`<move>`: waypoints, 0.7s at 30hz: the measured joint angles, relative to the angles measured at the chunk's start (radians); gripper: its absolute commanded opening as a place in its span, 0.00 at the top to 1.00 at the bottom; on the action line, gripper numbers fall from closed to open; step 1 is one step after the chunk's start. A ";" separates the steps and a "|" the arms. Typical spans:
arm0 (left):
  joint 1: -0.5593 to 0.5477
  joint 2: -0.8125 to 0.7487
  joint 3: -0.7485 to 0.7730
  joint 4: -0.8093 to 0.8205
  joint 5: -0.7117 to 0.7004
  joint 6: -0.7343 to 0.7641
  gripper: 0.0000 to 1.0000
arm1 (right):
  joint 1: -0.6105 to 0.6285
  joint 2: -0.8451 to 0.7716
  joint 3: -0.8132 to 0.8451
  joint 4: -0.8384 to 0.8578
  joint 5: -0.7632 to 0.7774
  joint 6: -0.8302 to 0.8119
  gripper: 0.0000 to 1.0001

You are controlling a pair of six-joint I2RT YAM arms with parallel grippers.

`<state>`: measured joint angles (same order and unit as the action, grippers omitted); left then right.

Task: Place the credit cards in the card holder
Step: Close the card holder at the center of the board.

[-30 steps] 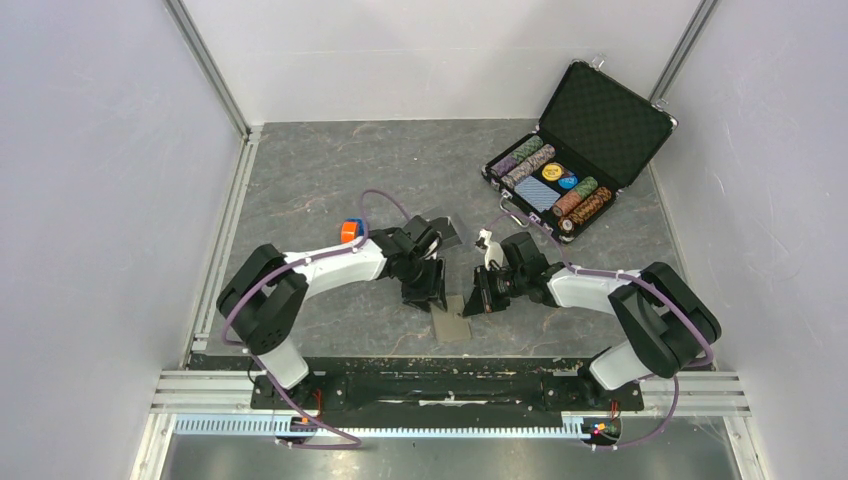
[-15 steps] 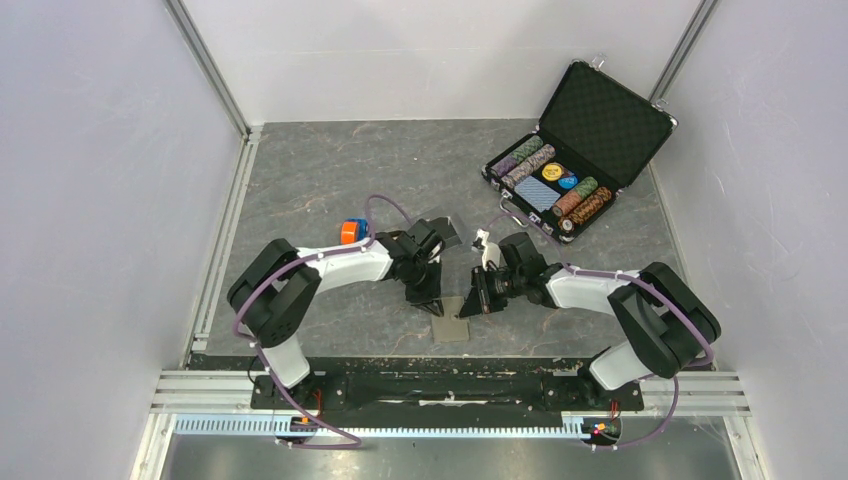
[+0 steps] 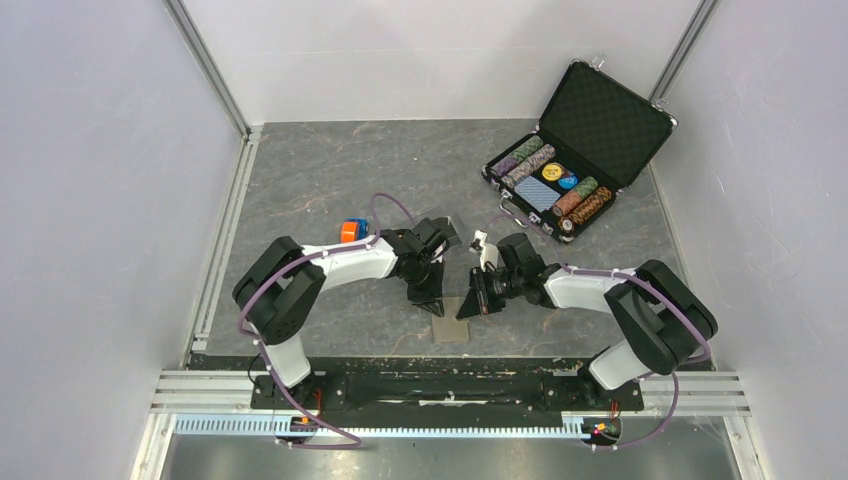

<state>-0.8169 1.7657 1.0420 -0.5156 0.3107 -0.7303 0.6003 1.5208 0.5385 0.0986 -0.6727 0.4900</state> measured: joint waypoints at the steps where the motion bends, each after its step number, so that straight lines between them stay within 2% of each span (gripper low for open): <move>1: -0.001 0.000 0.001 -0.002 -0.001 0.000 0.90 | 0.000 0.002 0.000 0.000 -0.001 0.000 0.86; 8: -0.009 0.007 0.016 -0.021 -0.016 0.001 0.90 | 0.003 0.026 0.030 -0.037 0.000 -0.008 0.86; 21: -0.016 0.011 0.025 -0.040 -0.032 0.002 0.87 | 0.061 0.091 0.180 -0.276 0.099 -0.056 0.88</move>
<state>-0.8333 1.7763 1.0672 -0.5556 0.2783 -0.7280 0.6613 1.6119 0.7189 -0.1772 -0.5739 0.4339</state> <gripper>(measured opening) 0.106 0.123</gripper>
